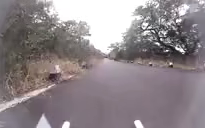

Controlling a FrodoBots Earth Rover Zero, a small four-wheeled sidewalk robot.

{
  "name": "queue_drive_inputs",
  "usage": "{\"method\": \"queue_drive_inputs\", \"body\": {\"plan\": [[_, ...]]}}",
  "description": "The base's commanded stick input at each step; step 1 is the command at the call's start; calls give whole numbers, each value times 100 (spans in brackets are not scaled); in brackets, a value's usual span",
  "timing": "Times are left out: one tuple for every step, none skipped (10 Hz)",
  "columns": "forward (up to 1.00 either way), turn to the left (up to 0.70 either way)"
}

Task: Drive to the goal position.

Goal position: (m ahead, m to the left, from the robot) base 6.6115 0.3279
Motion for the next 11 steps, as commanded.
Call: {"method": "queue_drive_inputs", "body": {"plan": [[70, 0], [70, 0], [70, 0], [70, 0], [70, -19], [70, -29], [70, -3], [70, -2], [70, 0], [70, 0], [70, 0]]}}
